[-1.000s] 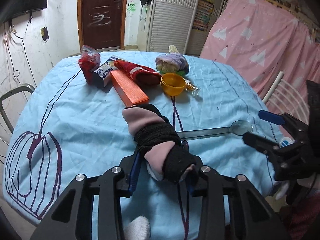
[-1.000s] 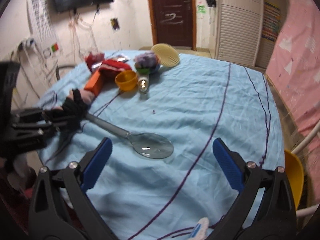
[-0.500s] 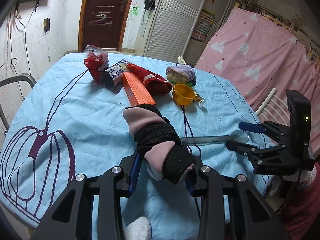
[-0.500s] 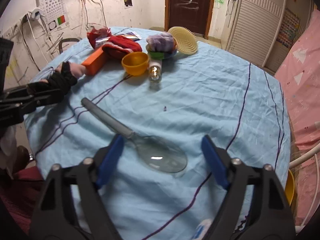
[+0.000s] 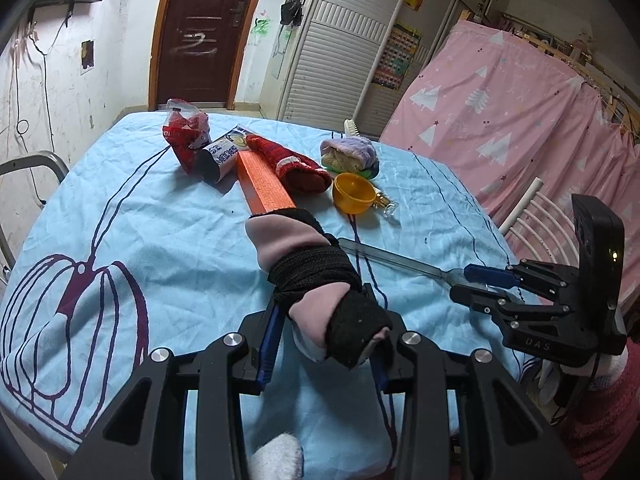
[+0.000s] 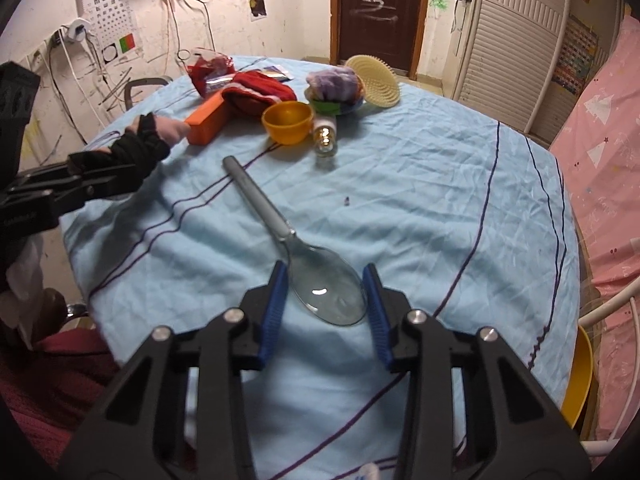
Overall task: Collect trash
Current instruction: 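Carry the spoon to the yellow bin and release it with the right gripper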
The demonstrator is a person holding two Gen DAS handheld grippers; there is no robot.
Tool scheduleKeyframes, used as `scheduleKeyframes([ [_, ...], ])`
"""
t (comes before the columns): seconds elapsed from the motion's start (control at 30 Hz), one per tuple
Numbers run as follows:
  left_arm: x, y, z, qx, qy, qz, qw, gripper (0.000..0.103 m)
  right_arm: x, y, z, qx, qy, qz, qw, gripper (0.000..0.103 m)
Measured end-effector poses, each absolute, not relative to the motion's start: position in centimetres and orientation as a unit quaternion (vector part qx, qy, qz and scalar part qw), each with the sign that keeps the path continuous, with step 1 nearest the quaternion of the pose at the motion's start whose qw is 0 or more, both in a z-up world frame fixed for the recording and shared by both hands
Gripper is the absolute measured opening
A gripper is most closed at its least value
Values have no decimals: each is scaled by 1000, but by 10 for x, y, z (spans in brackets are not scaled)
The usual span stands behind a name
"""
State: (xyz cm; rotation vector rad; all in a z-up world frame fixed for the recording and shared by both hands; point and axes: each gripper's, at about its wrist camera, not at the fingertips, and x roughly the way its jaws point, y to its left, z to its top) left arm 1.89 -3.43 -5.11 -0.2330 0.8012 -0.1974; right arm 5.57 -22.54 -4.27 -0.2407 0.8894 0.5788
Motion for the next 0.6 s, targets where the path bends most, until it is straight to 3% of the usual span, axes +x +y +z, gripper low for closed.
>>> scheduleKeyframes([
  [0.6, 2, -76, -22, -61, 358, -113, 925, 28, 40, -280, -14, -25, 368, 248, 896, 37],
])
